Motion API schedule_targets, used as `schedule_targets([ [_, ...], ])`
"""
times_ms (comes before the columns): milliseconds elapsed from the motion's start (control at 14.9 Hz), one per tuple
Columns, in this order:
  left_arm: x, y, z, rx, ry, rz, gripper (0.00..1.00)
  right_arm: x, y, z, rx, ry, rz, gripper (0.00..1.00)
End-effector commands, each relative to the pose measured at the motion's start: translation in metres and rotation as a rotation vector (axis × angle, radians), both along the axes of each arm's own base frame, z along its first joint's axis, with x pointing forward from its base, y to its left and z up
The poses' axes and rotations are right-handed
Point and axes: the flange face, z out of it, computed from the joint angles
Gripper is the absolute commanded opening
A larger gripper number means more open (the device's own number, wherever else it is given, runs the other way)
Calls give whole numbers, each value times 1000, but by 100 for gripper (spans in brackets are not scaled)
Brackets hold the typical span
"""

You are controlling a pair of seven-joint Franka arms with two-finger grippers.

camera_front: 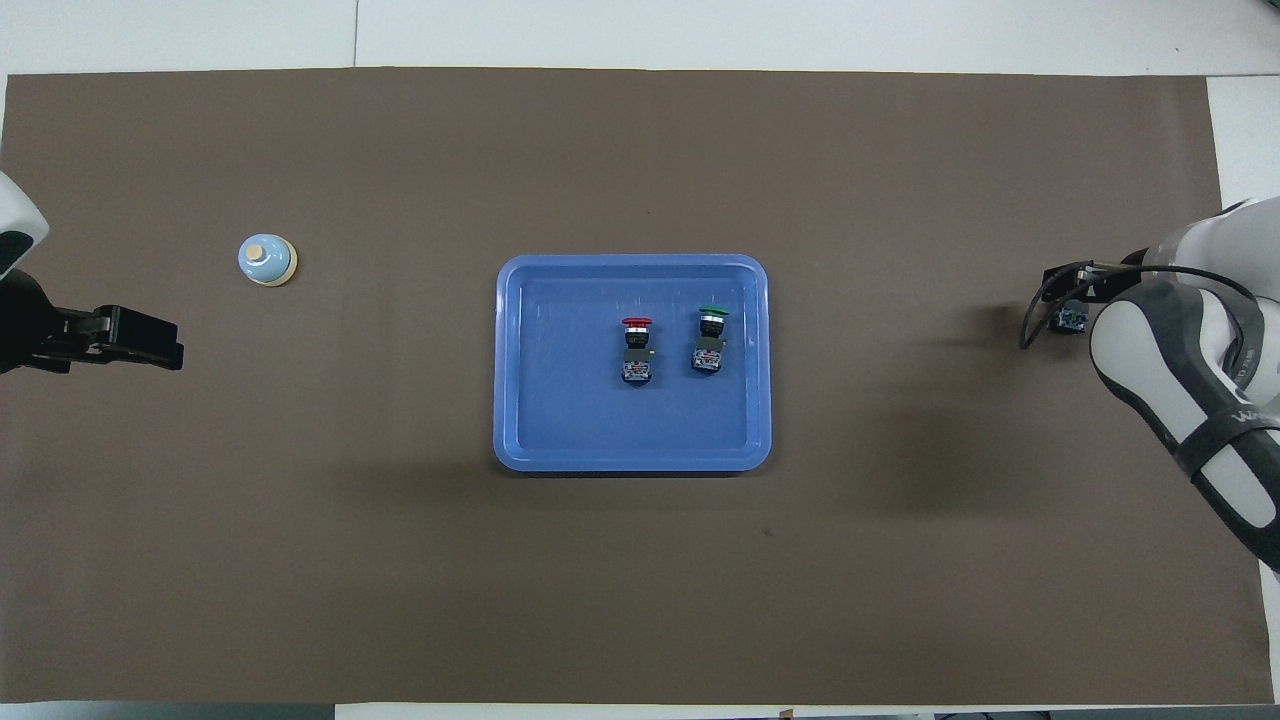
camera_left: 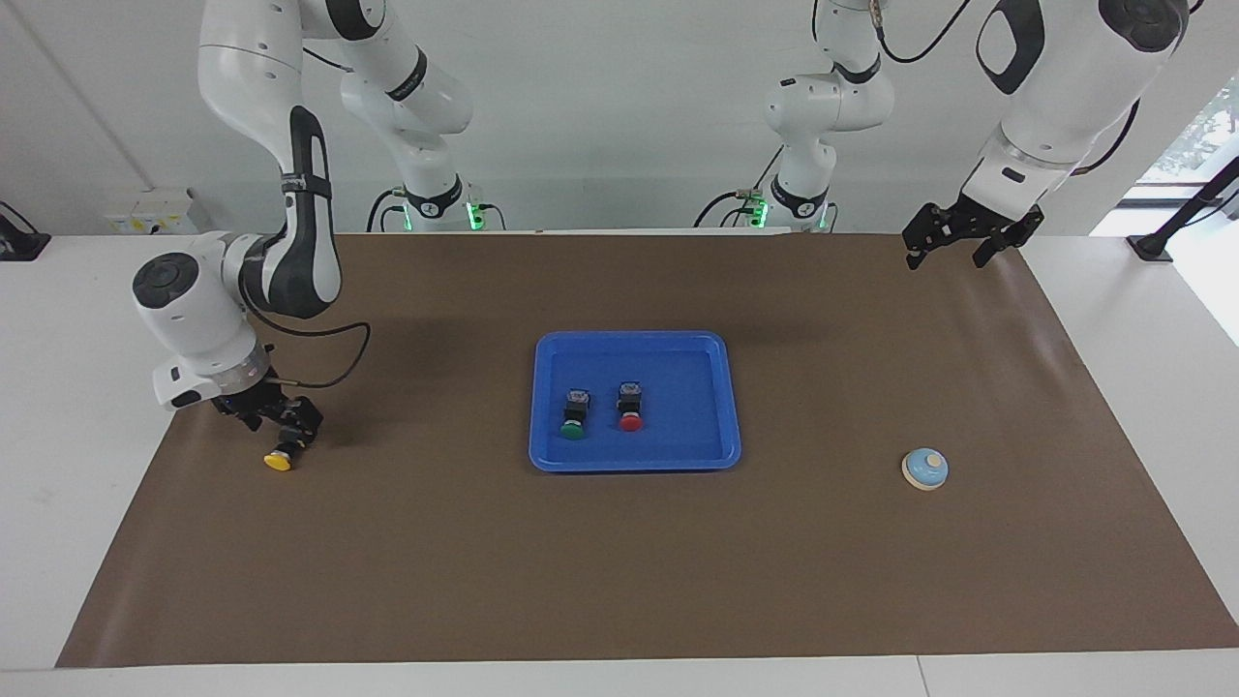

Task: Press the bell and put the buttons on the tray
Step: 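Grasp the yellow-capped button with the right gripper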

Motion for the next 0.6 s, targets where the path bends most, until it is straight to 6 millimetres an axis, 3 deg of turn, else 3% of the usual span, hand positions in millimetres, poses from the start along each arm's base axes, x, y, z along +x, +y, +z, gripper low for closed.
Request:
schedule_targets([
  [0, -2, 0, 5, -18, -15, 14, 100, -16, -8, -10, -9, -25, 26, 99],
  [134, -2, 0, 4, -18, -14, 14, 100, -16, -8, -16, -7, -19, 26, 88],
  [269, -2, 0, 4, -18, -14, 14, 100, -16, -8, -17, -6, -16, 23, 69],
  [537, -2, 0, 4, -18, -14, 14, 100, -15, -3, -17, -4, -10, 34, 0],
])
